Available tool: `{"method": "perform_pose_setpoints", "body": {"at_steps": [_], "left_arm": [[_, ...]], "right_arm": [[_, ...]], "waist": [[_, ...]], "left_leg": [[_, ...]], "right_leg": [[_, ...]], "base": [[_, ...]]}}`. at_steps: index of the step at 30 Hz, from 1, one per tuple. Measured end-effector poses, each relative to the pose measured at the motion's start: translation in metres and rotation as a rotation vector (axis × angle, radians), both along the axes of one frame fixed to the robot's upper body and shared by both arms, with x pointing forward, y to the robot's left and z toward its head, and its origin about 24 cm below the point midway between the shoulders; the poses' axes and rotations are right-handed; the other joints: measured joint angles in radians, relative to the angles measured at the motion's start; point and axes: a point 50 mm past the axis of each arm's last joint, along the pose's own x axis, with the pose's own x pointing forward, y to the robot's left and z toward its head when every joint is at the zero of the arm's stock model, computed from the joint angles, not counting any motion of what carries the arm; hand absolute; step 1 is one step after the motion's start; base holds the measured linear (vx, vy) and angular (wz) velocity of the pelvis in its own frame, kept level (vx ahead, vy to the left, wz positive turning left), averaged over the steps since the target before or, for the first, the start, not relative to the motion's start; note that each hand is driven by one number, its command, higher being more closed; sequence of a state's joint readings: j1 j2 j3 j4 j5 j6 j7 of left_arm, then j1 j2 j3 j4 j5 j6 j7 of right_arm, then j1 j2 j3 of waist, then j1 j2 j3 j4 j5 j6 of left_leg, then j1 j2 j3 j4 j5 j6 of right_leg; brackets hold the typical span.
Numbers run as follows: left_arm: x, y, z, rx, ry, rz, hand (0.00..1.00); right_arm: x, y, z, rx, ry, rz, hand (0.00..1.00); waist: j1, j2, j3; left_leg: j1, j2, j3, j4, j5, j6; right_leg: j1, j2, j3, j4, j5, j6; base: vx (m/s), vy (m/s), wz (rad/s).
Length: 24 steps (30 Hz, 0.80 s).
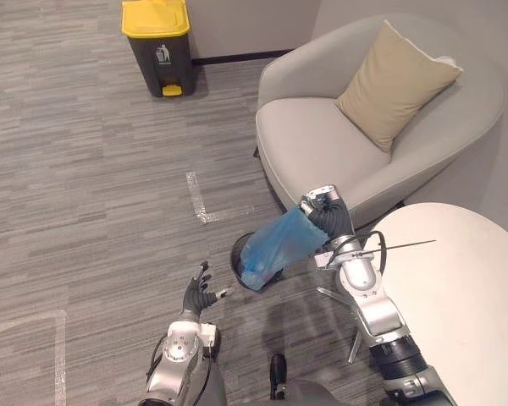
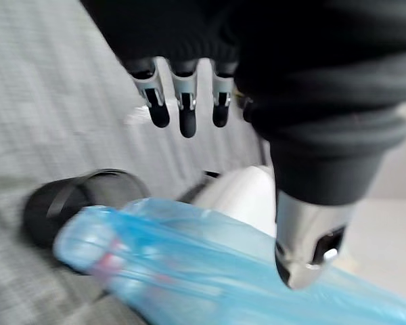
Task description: Gather rubbish on tea table into small bin, then transfer packed bag to large trash can.
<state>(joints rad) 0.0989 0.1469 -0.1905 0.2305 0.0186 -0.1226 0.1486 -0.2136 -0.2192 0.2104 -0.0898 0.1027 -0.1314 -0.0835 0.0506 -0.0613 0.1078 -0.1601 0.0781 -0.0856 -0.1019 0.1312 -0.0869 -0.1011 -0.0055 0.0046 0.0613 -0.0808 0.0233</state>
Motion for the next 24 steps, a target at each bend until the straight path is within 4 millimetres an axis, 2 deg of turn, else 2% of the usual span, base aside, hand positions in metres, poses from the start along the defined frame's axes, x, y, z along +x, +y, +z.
{"method": "perform_pose_setpoints", "body": {"at_steps": [4, 9, 17, 24], "left_arm": [[0.006, -0.010, 0.018, 0.007, -0.096, -0.075, 0.00], [0.014, -0.030, 0.029, 0.006, -0.145, -0.209, 0.00], [0.026, -0.046, 0.047, 0.061, -0.223, -0.373, 0.00], [0.035, -0.062, 0.061, 0.106, -0.292, -0.465, 0.00]], "right_arm": [[-0.005, 0.002, 0.004, 0.070, 0.000, 0.102, 1.00], [-0.014, 0.012, 0.007, 0.150, 0.021, 0.254, 1.00], [-0.022, 0.038, 0.018, 0.260, 0.030, 0.495, 1.00], [-0.031, 0.054, 0.028, 0.254, 0.000, 0.625, 1.00]], "waist": [[-0.007, 0.012, -0.037], [-0.024, 0.021, -0.055], [-0.044, 0.020, -0.083], [-0.051, 0.018, -0.098]], "left_leg": [[0.012, 0.002, 0.018, 0.000, 0.000, 0.000], [0.028, 0.007, 0.022, -0.001, -0.005, 0.000], [0.025, 0.015, 0.049, -0.001, -0.006, -0.004], [0.025, 0.015, 0.049, -0.001, -0.005, -0.005]], "right_leg": [[0.008, 0.001, 0.025, -0.017, 0.015, 0.001], [0.027, 0.004, 0.035, -0.032, 0.025, 0.002], [0.015, 0.008, 0.065, -0.048, 0.051, 0.004], [0.015, 0.008, 0.065, -0.048, 0.052, 0.003]], "base": [[0.01, -0.003, -0.17], [-0.03, -0.002, -0.07], [-0.02, -0.004, -0.12], [0.00, 0.000, 0.00]]}}
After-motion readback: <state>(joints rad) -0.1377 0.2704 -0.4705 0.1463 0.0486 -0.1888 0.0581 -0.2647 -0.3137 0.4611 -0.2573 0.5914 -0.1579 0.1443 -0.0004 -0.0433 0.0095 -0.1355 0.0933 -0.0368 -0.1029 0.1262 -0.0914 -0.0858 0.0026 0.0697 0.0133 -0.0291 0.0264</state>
